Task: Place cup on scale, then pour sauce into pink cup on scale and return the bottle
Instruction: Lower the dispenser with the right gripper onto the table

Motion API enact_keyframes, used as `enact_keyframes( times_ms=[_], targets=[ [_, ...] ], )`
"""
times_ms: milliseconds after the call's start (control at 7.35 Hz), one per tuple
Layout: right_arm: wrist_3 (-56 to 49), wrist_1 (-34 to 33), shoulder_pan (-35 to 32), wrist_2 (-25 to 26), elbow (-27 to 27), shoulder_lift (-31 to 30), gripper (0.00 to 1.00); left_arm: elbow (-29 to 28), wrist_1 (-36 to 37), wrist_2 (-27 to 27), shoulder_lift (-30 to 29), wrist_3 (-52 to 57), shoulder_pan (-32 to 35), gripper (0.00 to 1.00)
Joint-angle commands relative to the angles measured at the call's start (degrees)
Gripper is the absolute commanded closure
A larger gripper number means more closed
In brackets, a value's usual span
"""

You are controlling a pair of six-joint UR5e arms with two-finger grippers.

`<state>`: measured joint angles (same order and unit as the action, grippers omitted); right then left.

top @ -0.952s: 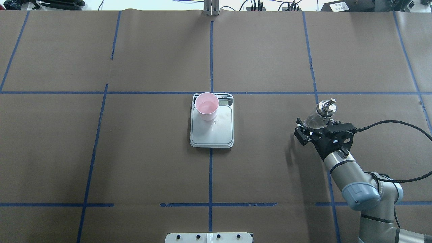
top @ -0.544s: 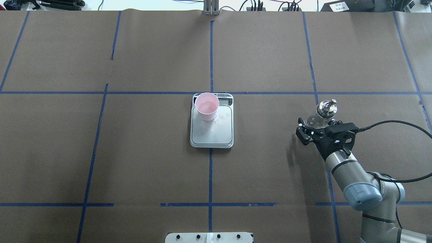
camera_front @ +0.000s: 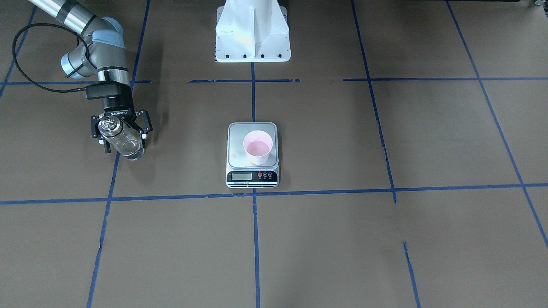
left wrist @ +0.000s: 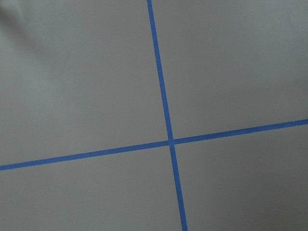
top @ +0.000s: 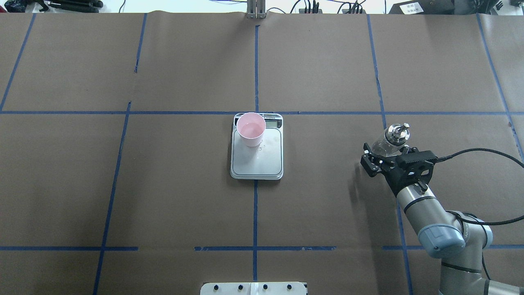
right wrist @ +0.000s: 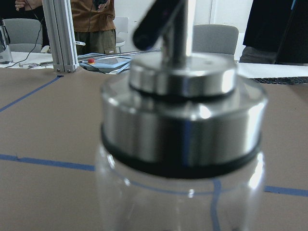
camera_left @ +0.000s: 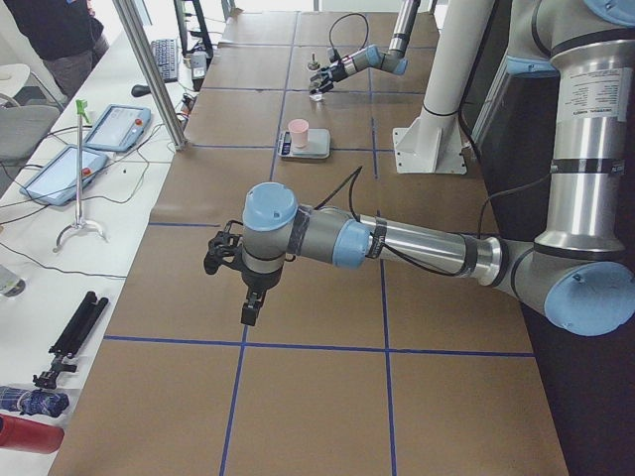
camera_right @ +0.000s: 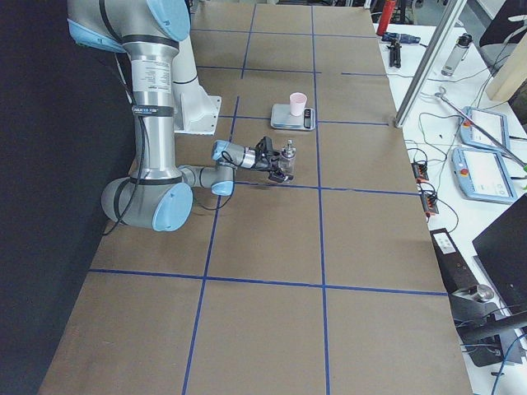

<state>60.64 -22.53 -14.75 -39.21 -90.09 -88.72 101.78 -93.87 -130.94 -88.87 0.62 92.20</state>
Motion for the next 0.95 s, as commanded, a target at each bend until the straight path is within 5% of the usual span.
enact_keyframes(
  times_ms=[0,544,816],
  targets=[
    [0.00,3.88,2.09,1.33,-0.09,-1.80,0.00,0.00,0.00,-0.10,0.10,0.17,0.00,0.00],
    [0.00,4.25,5.95,5.20,-1.05,-3.11,0.00,0.18,0.00,-0.10,0.10,0.26,0.09,0.00],
    [-0.08,13.16,8.67,5.81,-2.37,-9.86,0.00,0.79,0.09,-0.11,0.10,0.26,0.09,0.00]
  ],
)
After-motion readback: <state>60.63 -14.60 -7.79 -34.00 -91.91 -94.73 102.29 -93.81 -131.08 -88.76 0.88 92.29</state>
